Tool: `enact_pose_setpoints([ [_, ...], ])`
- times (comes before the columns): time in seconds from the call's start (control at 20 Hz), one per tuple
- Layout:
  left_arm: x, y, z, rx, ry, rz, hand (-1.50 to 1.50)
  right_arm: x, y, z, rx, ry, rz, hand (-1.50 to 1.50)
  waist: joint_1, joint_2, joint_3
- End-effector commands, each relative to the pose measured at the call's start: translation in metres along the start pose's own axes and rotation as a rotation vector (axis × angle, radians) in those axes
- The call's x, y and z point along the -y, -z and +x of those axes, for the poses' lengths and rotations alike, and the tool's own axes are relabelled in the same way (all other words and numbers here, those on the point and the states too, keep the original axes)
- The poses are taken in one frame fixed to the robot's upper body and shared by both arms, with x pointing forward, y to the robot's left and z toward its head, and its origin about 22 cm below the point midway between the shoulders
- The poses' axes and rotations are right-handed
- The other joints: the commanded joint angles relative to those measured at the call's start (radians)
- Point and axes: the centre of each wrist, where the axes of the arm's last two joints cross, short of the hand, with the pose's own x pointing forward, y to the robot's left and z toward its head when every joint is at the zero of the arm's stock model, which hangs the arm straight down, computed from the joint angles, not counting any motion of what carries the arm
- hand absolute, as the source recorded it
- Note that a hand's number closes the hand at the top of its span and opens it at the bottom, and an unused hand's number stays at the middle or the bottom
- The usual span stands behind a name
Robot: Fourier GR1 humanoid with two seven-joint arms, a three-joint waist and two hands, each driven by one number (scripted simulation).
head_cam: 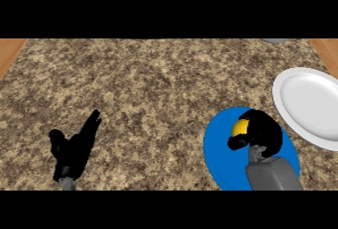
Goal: Pick the lemon from the plate and place it in the plate
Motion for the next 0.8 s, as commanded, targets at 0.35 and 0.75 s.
enact_pose_setpoints([
  [0.35, 0.011, 0.01, 0.005, -0.047, -0.027, -0.008, 0.0, 0.021, -0.01, 0.0, 0.114, 0.039, -0.315, 1.5, -0.01, 0.006, -0.002],
  [0.75, 0.021, 0.009, 0.008, 0.018, 0.008, -0.087, 0.0, 0.107, 0.055, 0.057, -0.342, 0.245, -0.675, 1.5, 0.112, 0.06, -0.006],
])
